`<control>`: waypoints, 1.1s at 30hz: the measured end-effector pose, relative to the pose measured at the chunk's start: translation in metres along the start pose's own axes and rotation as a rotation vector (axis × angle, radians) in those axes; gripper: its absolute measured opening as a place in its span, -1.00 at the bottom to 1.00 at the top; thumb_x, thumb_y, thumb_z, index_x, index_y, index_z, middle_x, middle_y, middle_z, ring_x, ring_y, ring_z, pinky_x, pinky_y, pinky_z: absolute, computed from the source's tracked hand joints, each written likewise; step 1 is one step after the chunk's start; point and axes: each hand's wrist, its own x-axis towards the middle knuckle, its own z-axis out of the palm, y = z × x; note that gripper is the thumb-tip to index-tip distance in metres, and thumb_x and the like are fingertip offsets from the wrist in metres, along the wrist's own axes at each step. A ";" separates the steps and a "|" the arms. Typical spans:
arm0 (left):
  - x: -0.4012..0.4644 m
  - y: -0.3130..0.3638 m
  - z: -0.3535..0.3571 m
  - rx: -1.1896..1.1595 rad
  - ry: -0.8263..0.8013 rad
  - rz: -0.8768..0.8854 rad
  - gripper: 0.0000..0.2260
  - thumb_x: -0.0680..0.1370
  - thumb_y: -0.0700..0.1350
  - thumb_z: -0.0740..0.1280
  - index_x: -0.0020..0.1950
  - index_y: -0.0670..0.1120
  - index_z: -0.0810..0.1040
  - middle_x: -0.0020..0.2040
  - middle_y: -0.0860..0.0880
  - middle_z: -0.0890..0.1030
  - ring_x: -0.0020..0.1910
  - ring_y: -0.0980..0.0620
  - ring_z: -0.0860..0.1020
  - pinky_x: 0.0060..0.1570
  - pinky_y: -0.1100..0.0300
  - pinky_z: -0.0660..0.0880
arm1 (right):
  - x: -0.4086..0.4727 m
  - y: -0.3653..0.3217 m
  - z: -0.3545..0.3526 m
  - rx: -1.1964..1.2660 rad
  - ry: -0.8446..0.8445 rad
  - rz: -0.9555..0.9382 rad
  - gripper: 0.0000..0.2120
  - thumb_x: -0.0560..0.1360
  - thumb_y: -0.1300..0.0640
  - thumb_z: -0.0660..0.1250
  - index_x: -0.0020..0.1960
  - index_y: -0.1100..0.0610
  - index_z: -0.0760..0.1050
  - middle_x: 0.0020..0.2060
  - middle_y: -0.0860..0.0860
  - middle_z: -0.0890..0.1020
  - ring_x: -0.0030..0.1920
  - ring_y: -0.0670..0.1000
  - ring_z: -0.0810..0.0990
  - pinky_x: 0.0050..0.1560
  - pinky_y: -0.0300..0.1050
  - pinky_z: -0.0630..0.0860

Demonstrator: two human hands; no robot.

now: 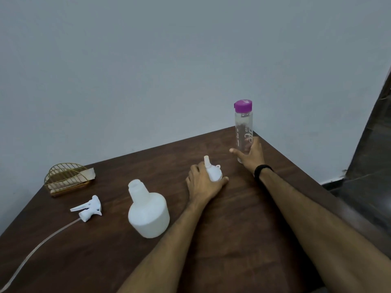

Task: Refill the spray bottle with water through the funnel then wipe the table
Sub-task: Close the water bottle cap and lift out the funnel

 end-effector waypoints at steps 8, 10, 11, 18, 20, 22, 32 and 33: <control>0.071 0.004 0.020 -0.135 0.020 0.009 -0.31 0.42 0.17 0.48 0.42 -0.13 0.36 0.28 -0.11 0.42 0.31 -0.10 0.38 0.26 0.08 0.40 | 0.068 0.006 0.016 0.035 0.025 -0.024 -0.39 0.36 0.02 0.60 0.32 0.10 0.44 0.14 0.00 0.60 0.10 -0.01 0.55 -0.20 -0.51 0.38; 0.098 0.009 0.028 -0.220 0.019 -0.040 -0.32 0.42 0.12 0.51 0.42 -0.11 0.36 0.28 -0.10 0.39 0.32 -0.08 0.40 0.22 0.09 0.45 | 0.088 0.011 0.022 0.029 0.013 -0.013 -0.38 0.37 -0.01 0.58 0.33 0.06 0.40 0.20 0.00 0.61 0.19 0.02 0.56 -0.04 -0.32 0.41; 0.111 0.012 0.032 -0.233 0.024 -0.054 -0.33 0.41 0.11 0.52 0.42 -0.10 0.36 0.27 -0.10 0.38 0.30 -0.09 0.42 0.22 0.08 0.47 | 0.097 0.013 0.024 0.022 0.003 -0.007 -0.37 0.38 -0.01 0.57 0.35 0.06 0.38 0.22 0.02 0.59 0.19 0.01 0.55 -0.05 -0.29 0.42; 0.188 0.024 0.055 -0.128 0.078 -0.071 -0.34 0.42 0.15 0.51 0.39 -0.11 0.40 0.31 -0.10 0.50 0.30 -0.10 0.48 0.33 -0.02 0.42 | 0.149 0.026 0.039 -0.071 -0.046 -0.048 -0.30 0.40 -0.06 0.55 0.43 0.05 0.33 0.32 0.10 0.52 0.29 0.09 0.51 0.08 -0.19 0.41; 0.201 0.026 0.059 -0.092 0.095 -0.080 -0.38 0.42 0.18 0.48 0.36 -0.10 0.42 0.31 -0.08 0.53 0.30 -0.09 0.50 0.35 -0.04 0.40 | 0.156 0.030 0.043 -0.074 -0.048 -0.041 -0.31 0.40 -0.07 0.54 0.42 0.07 0.34 0.32 0.09 0.53 0.31 0.10 0.50 0.07 -0.22 0.40; 0.208 0.025 0.064 -0.086 0.104 -0.093 -0.35 0.41 0.21 0.48 0.37 -0.09 0.42 0.32 -0.07 0.53 0.32 -0.08 0.49 0.38 -0.05 0.36 | 0.160 0.032 0.047 -0.088 -0.037 -0.040 -0.31 0.40 -0.09 0.54 0.42 0.07 0.34 0.31 0.09 0.55 0.32 0.11 0.50 0.14 -0.17 0.41; 0.151 0.018 0.049 -0.148 0.053 -0.046 -0.01 0.47 0.12 0.50 0.61 -0.25 -0.06 0.58 -0.19 0.20 0.58 -0.12 0.15 0.56 -0.08 0.00 | 0.122 0.016 0.040 -0.135 0.126 0.013 0.05 0.27 -0.25 0.57 0.52 0.13 0.11 0.45 0.12 0.29 0.42 0.13 0.33 0.35 0.10 0.39; 0.139 0.017 0.048 -0.122 0.041 -0.020 -0.09 0.52 0.11 0.45 0.60 -0.25 -0.02 0.57 -0.20 0.22 0.57 -0.13 0.17 0.56 -0.06 0.05 | 0.113 0.014 0.040 -0.143 0.155 0.009 -0.01 0.30 -0.25 0.55 0.50 0.14 0.15 0.43 0.12 0.30 0.41 0.13 0.34 0.35 0.10 0.40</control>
